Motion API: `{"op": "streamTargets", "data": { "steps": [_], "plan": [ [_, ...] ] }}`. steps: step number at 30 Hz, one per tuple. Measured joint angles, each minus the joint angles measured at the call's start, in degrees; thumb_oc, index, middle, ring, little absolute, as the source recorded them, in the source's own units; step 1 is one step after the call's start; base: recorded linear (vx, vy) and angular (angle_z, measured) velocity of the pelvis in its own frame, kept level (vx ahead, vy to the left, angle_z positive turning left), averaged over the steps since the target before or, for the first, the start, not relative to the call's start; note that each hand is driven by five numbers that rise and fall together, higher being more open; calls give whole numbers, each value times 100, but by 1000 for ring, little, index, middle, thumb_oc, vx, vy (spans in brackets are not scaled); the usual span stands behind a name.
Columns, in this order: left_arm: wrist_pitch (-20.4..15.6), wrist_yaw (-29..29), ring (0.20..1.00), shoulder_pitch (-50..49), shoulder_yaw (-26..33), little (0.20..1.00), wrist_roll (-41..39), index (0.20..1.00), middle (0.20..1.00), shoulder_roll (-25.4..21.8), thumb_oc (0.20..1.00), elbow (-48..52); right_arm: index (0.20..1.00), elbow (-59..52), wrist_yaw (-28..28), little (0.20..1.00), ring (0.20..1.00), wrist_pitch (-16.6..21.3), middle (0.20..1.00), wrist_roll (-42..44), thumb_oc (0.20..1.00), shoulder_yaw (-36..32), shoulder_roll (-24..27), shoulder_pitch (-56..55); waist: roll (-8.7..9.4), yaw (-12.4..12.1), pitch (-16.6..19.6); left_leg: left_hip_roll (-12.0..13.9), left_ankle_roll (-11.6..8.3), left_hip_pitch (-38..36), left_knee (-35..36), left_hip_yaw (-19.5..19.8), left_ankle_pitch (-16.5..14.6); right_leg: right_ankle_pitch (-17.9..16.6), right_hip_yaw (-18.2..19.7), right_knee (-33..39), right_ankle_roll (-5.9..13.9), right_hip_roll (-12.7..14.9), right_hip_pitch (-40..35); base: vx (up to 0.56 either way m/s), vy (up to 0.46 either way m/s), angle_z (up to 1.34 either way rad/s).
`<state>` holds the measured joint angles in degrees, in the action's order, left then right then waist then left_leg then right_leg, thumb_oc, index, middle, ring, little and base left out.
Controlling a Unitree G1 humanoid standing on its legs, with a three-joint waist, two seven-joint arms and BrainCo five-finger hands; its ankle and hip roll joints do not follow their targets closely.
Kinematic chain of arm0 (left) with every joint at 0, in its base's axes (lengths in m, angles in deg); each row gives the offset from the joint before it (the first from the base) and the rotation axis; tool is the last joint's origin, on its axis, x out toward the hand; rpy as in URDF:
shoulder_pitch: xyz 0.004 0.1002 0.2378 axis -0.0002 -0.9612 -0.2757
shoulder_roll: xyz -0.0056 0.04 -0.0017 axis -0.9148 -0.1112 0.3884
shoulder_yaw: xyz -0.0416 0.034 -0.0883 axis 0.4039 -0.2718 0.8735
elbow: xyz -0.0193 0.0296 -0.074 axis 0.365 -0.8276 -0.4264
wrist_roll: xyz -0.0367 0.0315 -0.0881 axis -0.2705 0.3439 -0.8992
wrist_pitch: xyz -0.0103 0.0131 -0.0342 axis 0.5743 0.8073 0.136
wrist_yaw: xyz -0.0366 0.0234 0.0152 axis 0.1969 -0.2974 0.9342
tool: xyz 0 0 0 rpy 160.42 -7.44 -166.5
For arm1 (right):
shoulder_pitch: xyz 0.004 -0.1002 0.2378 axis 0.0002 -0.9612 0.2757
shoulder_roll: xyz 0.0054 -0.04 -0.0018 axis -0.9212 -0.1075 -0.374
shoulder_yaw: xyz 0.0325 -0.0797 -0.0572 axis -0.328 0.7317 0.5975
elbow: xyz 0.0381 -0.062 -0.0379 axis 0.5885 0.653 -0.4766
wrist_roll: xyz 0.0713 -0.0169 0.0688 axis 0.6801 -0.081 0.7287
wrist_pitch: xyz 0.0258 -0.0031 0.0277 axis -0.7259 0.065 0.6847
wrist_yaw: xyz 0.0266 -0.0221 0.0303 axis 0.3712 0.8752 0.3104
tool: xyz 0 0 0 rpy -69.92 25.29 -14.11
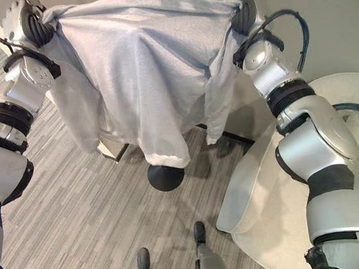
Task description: Hang the clothes on the sofa on the clothes rack.
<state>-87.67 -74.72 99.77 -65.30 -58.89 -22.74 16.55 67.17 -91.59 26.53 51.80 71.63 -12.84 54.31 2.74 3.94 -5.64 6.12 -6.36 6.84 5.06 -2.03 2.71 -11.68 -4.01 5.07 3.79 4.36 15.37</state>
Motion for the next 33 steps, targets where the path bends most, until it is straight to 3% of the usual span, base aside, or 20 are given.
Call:
{"op": "streamTargets", "data": {
  "steps": [6,14,19,20,21,22,29,33],
  "plan": [
    [0,155,200,-763,312,200,18,200,200,474,200,43,200,-175,55,200,200,66,200,-50,200,-401,-354,-697,-1,-8,-123,-14,-1,-110,2,4,-1,2,-12,1,2,15,-123,0,0,0],
    [20,168,200,-1099,519,200,11,200,200,728,200,218,200,-359,56,200,200,141,200,-91,200,-763,-477,-1208,12,-22,-156,-9,-7,-145,3,3,12,67,-9,3,88,16,-151,0,0,0],
    [27,164,200,-1315,806,200,-208,200,200,875,200,625,200,-665,47,200,200,180,200,84,200,-1028,-618,-1549,-75,-18,-259,-1,-1,-206,2,14,25,42,-23,3,60,8,-217,0,0,0],
    [31,164,206,-1348,884,206,-371,206,206,889,206,689,639,-747,37,639,639,180,639,118,639,-1113,-622,-1612,-86,-21,-266,0,-1,-204,2,14,24,12,-26,3,19,6,-217,19,5,4],
    [34,154,526,-1459,1101,526,-484,526,526,927,526,867,1000,-884,26,1000,1000,190,1000,188,1000,-1251,-638,-1725,-91,-22,-269,2,-1,-207,2,17,24,11,-30,3,18,6,-223,19,8,4],
    [29,156,1000,-1569,1273,1000,-625,1000,1000,972,1000,1023,1000,-997,13,1000,1000,194,1000,279,1000,-1369,-652,-1855,-98,-23,-274,3,-1,-216,2,28,24,11,-42,3,18,8,-241,23,8,7],
    [33,164,1000,-2092,1676,1000,-809,1000,1000,987,1000,1478,1000,-1431,-13,1000,1000,207,1000,653,1000,-1815,-724,-2689,-119,-26,-287,2,7,-368,3,106,15,26,-128,4,35,23,-433,34,8,6],
    [28,187,1000,-2647,2086,1000,-978,1000,1000,962,1000,2206,1000,-2297,-7,1000,1000,192,1000,613,1000,-2501,-579,-3369,-129,-26,-290,27,18,-526,6,94,2,149,-130,6,142,28,-607,78,13,0]
  ]
}}
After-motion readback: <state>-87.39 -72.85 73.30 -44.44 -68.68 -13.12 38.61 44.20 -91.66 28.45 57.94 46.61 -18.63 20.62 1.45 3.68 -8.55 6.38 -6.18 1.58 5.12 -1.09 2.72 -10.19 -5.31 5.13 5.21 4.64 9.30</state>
